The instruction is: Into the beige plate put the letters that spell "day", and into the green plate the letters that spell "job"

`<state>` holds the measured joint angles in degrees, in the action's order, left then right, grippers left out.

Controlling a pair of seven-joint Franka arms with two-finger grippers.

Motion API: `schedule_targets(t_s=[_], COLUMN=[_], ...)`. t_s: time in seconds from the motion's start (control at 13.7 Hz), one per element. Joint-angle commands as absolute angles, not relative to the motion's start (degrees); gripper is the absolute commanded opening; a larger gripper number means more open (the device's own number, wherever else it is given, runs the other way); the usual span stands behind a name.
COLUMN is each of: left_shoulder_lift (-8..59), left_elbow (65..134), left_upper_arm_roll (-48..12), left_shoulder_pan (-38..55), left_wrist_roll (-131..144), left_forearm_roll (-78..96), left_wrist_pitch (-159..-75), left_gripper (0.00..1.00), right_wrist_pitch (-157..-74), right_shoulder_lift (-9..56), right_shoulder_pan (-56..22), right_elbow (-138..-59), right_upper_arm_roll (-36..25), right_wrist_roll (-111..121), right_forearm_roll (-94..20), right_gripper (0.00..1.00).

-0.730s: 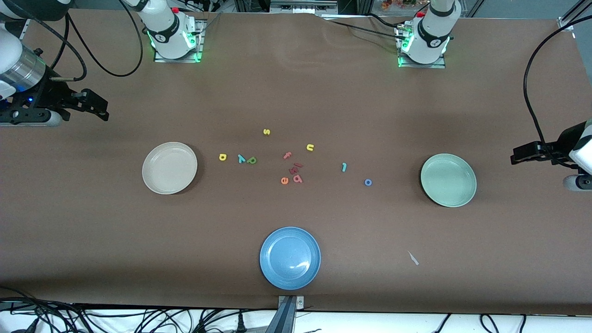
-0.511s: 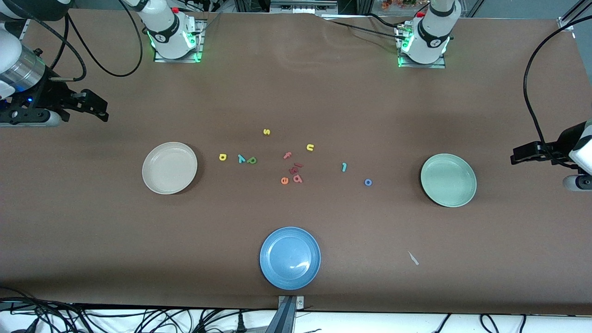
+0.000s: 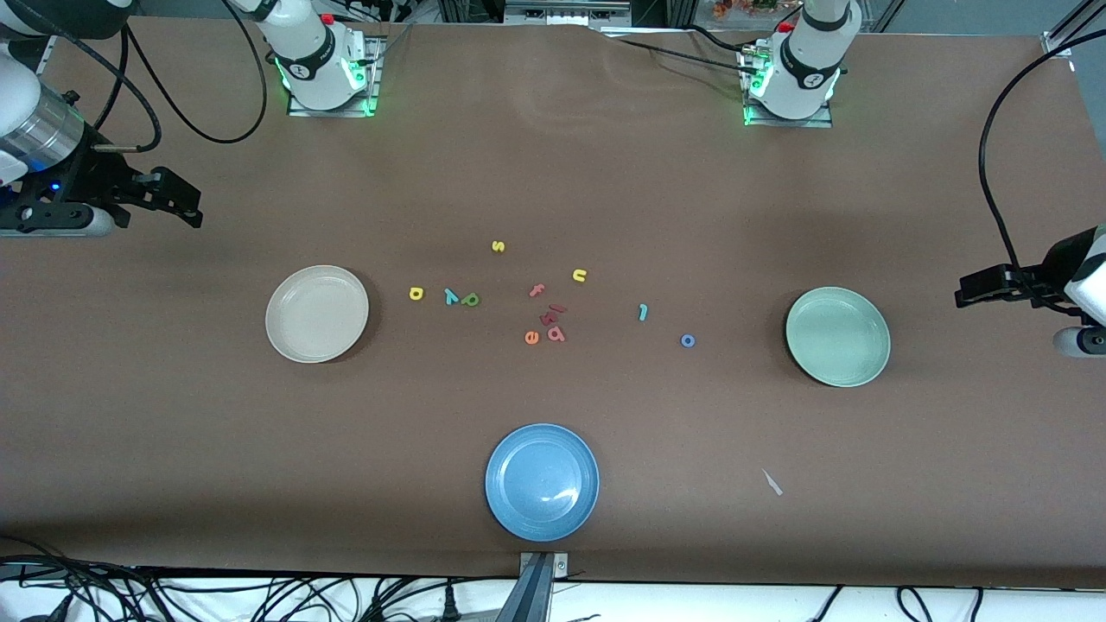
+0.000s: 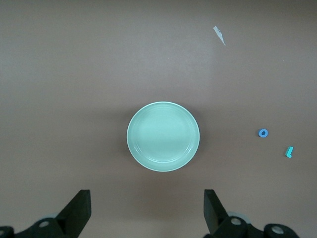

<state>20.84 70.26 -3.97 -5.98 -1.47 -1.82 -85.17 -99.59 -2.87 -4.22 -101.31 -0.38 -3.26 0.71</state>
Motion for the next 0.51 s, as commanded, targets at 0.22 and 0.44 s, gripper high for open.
schedule_targets(t_s=[0.22, 0.44], left_shoulder_lift=[21.27, 21.53], left_elbow=[70.14, 69.96], left_upper_arm_roll=[-3.87, -3.87], left_shoulder_pan=[-5.98, -6.06], left_wrist_roll=[-2.64, -2.64], left_forearm_roll=[-1.58, -1.58], left_wrist_pitch=[-85.17, -85.60], left_gripper=[1.00, 1.00], right_wrist_pitch=[-99.40, -99.14], right_shoulder_lift=[-2.72, -2.72], right_shoulder_pan=[-4.22, -4.22], right_elbow=[-100.55, -100.55], right_upper_arm_roll=[-0.35, -0.35], right_wrist_roll=[-2.72, -2.64], right_forearm_roll=[0.88, 0.88], right_gripper=[1.00, 1.00])
